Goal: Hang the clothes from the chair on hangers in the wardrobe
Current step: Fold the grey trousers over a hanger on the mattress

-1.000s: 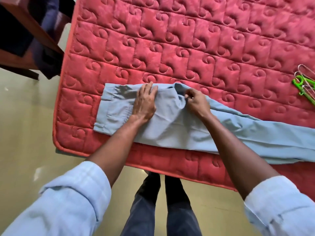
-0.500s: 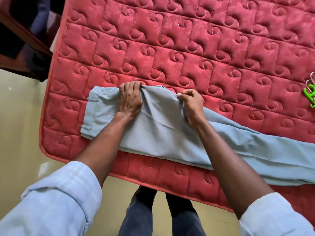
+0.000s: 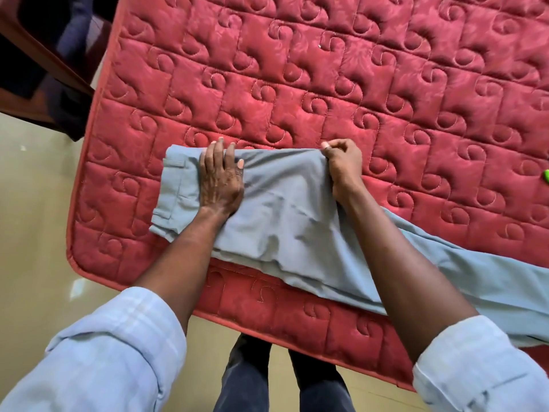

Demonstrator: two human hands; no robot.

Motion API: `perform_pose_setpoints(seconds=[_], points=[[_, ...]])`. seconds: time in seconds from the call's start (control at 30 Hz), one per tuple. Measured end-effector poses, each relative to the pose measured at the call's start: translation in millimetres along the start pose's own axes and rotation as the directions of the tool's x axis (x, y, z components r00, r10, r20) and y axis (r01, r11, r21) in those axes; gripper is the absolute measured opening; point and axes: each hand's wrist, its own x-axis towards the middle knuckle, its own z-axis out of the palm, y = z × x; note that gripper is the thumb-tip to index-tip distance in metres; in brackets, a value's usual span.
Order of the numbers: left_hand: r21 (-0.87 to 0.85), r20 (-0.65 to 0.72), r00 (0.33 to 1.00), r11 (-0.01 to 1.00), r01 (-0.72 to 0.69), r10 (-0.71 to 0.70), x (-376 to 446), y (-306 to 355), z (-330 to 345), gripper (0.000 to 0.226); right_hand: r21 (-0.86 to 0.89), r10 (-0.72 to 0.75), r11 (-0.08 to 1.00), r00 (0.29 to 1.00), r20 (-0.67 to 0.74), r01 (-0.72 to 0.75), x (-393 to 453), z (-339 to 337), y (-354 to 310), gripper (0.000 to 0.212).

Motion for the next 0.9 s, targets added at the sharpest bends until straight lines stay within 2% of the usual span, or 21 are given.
perform_pose_setpoints(seconds=[0.07,0.1,0.17,0.2,0.27,0.3,0.37,0.43,0.5,0.57,0.63,0.67,0.7,0.73,0.8,0.9], points=[[0.013,0.054,0.998,0.999,0.036,-0.037,-1.5,-6.1,1.1,0.045,0.116,0.01,0.993,0.993,-0.12,0.004,6.2,-1.3,10.2,0.005],[0.013,0.076,0.996,0.999,0.042,-0.043,-1.6,-6.8,1.2,0.047,0.082,-0.029,0.996,0.986,-0.163,0.043,5.8,-2.8,13.7,0.004],[0.018,0.114,0.992,0.999,0.051,-0.053,-1.8,-7.3,-0.1,0.052,-0.183,-0.269,0.956,0.933,-0.238,0.228,-4.3,-7.2,17.2,0.005],[0.028,0.132,0.989,0.998,0.063,-0.066,-2.9,-8.6,-2.0,0.054,-0.322,-0.432,0.879,0.873,-0.227,0.351,-13.2,-8.7,17.8,0.01],[0.063,0.188,0.977,0.994,0.091,-0.101,-5.1,-17.1,-6.2,0.058,-0.52,-0.663,0.667,0.743,-0.087,0.534,-32.6,-6.6,26.4,0.018],[0.081,0.223,0.969,0.992,0.095,-0.111,-5.7,-22.5,-8.4,0.06,-0.588,-0.714,0.561,0.7,0.013,0.583,-42.2,-5.0,34.7,0.022],[0.1,0.253,0.964,0.994,0.054,-0.078,-5.1,-35.3,-12.7,0.062,-0.668,-0.735,0.401,0.655,0.175,0.628,-61.1,-3.2,54.8,0.028],[0.113,0.211,0.976,0.993,0.029,-0.052,-4.8,-45.4,-18.4,0.061,-0.688,-0.737,0.328,0.631,0.243,0.648,-81.2,-2.0,75.4,0.036],[0.136,0.063,0.984,0.978,0.16,-0.169,-10.6,-54.0,-26.8,0.06,-0.656,-0.75,0.284,0.589,0.302,0.699,-104.3,6.8,89.8,0.044],[0.106,-0.038,0.905,0.899,0.425,-0.423,-22.4,-61.0,-38.4,0.059,-0.62,-0.742,0.233,0.549,0.385,0.749,-120.1,23.5,97.9,0.042],[0.063,0.033,0.754,0.754,0.653,-0.656,-33.7,-70.5,-48.5,0.065,-0.627,-0.659,0.241,0.6,0.454,0.74,-126.1,42.9,103.0,0.028],[0.053,0.099,0.692,0.698,0.714,-0.715,-37.9,-76.1,-52.9,0.07,-0.658,-0.604,0.277,0.659,0.448,0.701,-126.9,52.2,102.7,0.019],[0.044,0.156,0.659,0.671,0.74,-0.736,-39.5,-80.8,-56.6,0.075,-0.698,-0.558,0.317,0.721,0.41,0.642,-126.0,59.6,101.5,0.013],[0.032,0.199,0.649,0.667,0.745,-0.734,-39.0,-84.7,-59.4,0.079,-0.737,-0.522,0.351,0.774,0.358,0.577,-124.2,65.3,100.1,0.011],[0.021,0.274,0.65,0.68,0.733,-0.709,-37.1,-90.9,-67.1,0.085,-0.791,-0.488,0.379,0.83,0.271,0.481,-124.0,76.5,96.3,0.009],[-0.01,0.287,0.722,0.752,0.659,-0.63,-39.4,-87.2,-77.4,0.078,-0.828,-0.486,0.352,0.841,0.238,0.437,-127.2,85.4,94.0,0.009]])
